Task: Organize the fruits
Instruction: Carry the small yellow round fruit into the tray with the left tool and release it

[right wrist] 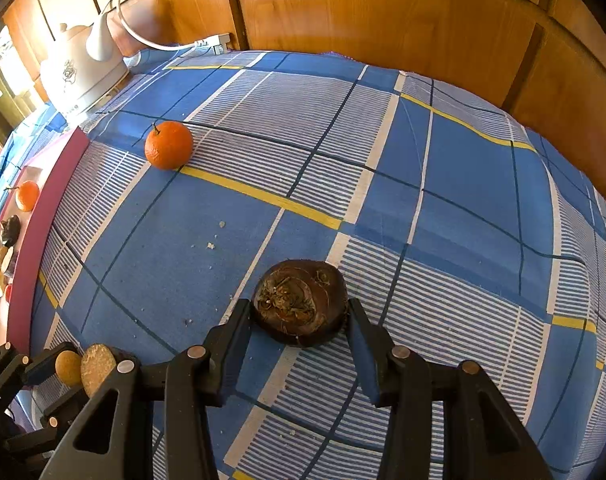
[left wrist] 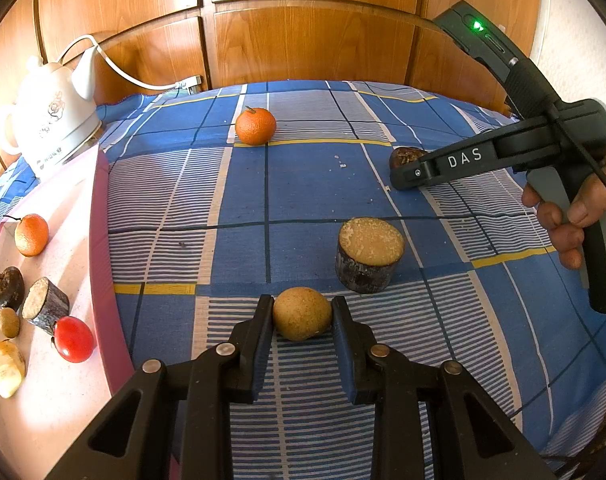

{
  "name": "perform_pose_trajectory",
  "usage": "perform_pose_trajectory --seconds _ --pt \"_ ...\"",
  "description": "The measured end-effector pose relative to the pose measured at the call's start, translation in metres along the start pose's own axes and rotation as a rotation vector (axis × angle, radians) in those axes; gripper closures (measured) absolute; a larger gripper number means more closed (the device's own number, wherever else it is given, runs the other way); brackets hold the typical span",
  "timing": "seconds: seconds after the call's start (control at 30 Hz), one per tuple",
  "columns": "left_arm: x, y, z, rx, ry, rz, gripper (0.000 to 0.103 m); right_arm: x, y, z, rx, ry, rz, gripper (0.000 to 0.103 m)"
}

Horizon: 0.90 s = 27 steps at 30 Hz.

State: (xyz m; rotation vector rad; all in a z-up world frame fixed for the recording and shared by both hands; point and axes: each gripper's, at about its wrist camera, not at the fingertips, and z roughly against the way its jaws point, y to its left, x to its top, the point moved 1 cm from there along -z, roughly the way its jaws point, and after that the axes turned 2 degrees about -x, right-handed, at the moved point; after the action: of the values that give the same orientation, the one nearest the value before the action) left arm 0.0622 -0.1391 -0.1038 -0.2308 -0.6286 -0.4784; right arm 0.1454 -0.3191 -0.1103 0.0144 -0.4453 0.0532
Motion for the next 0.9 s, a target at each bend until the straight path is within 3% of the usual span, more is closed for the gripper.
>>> perform_pose_trajectory --seconds 0.6,0.77,0.9 --pt "0.003 0.001 0.003 -0.008 0.02 -0.005 0.075 -0.001 0.004 0.002 -0.02 -0.012 0.022 0.055" --pt "0.003 0.005 0.011 -0.062 0.037 0.036 0.075 -0.002 0.004 0.002 -0.021 -0.012 0.024 0.055" --pt "0.011 0.015 0.036 -0.11 -0.015 0.075 0.075 -0.002 0.004 0.002 -0.02 -0.012 0.022 0.055"
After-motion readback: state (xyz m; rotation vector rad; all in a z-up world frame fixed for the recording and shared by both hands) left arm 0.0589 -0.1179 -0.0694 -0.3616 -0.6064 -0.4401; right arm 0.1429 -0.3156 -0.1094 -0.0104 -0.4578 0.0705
